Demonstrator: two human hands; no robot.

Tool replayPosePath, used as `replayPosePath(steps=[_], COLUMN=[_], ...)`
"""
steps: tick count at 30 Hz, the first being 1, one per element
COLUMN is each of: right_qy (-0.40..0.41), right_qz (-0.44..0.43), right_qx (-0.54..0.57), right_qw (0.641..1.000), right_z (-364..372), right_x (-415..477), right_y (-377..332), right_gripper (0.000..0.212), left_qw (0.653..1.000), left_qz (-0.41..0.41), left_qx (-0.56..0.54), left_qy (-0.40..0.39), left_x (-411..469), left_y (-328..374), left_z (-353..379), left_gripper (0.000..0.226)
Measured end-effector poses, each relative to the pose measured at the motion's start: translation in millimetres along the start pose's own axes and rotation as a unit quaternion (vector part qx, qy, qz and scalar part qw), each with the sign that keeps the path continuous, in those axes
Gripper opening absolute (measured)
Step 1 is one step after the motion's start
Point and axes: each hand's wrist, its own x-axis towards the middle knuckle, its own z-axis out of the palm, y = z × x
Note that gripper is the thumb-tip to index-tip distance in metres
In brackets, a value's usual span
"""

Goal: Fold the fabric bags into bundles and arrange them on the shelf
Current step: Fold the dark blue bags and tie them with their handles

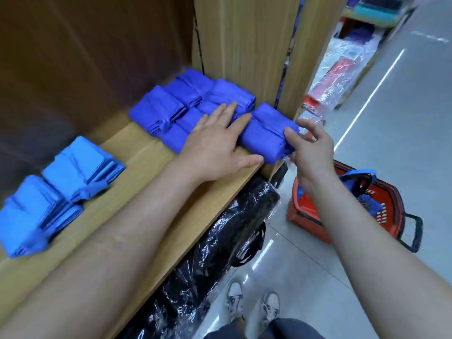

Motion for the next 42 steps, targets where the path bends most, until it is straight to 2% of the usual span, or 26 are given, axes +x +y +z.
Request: replayPosePath(steps=[4, 7, 9, 13, 17, 20, 22, 25, 28, 30, 35, 39, 42], right_qy=[0.082, 0.087, 0.067, -0.006, -0.059, -0.095, -0.1, -0.077, -0.065, -0.088, -0.139, -0.153, -0.152], right_qz=[-0.016, -0.047, -0.048, 0.006, 0.052, 0.036, -0.013, -0.057, -0.039, -0.018, 0.01, 0.018, 0.014], right_qx=[-0.016, -0.05, -0.039, -0.015, 0.012, -0.079, -0.134, -0.144, -0.092, -0.084, -0.095, -0.107, -0.122], right_qw=[0.996, 0.994, 0.996, 1.0, 0.997, 0.992, 0.986, 0.985, 0.993, 0.992, 0.986, 0.982, 0.981], right_z=[7.1, 11.8, 10.5, 1.3, -11.0, -16.4, -13.9, -5.0, -2.5, -3.3, -14.4, -22.5, -41.3], right_x=[6.9, 6.0, 6.6, 12.6, 19.2, 20.0, 16.7, 12.8, 15.3, 19.4, 21.3, 21.7, 23.3], right_y=[17.4, 25.0, 26.1, 21.1, 9.1, 10.3, 12.7, 14.5, 17.5, 18.5, 10.1, 2.5, -4.5], right_gripper=[0.028, 0.026, 0.025, 0.031, 0.033, 0.042, 0.045, 0.046, 0.043, 0.036, 0.043, 0.057, 0.057], left_qw=[0.997, 0.996, 0.997, 0.999, 0.993, 0.98, 0.985, 0.992, 0.99, 0.99, 0.989, 0.983, 0.97], left_qz=[-0.004, 0.0, -0.003, -0.025, -0.037, -0.087, -0.111, -0.119, -0.127, -0.135, -0.127, -0.097, -0.05], left_qx=[0.072, 0.078, 0.063, -0.003, -0.07, -0.129, -0.097, 0.037, 0.059, 0.047, -0.016, -0.061, -0.096], left_qy=[0.014, 0.034, 0.041, 0.04, 0.092, 0.123, 0.088, -0.012, -0.004, 0.004, 0.067, 0.144, 0.219], left_x=[12.1, 12.9, 12.4, 9.9, 3.2, 4.7, 10.5, 15.9, 14.6, 14.2, 13.4, 8.2, 4.4], left_y=[-4.4, -8.7, -7.5, -2.0, 13.3, 8.1, -6.4, -21.8, -19.0, -16.7, -2.6, 25.3, 65.5], left_z=[12.4, 17.2, 16.7, 9.8, 6.5, 2.4, -2.1, -0.1, 4.9, 5.9, -2.8, -8.0, -8.8], left_gripper=[0.087, 0.082, 0.081, 0.081, 0.072, 0.066, 0.071, 0.068, 0.061, 0.062, 0.061, 0.048, 0.036])
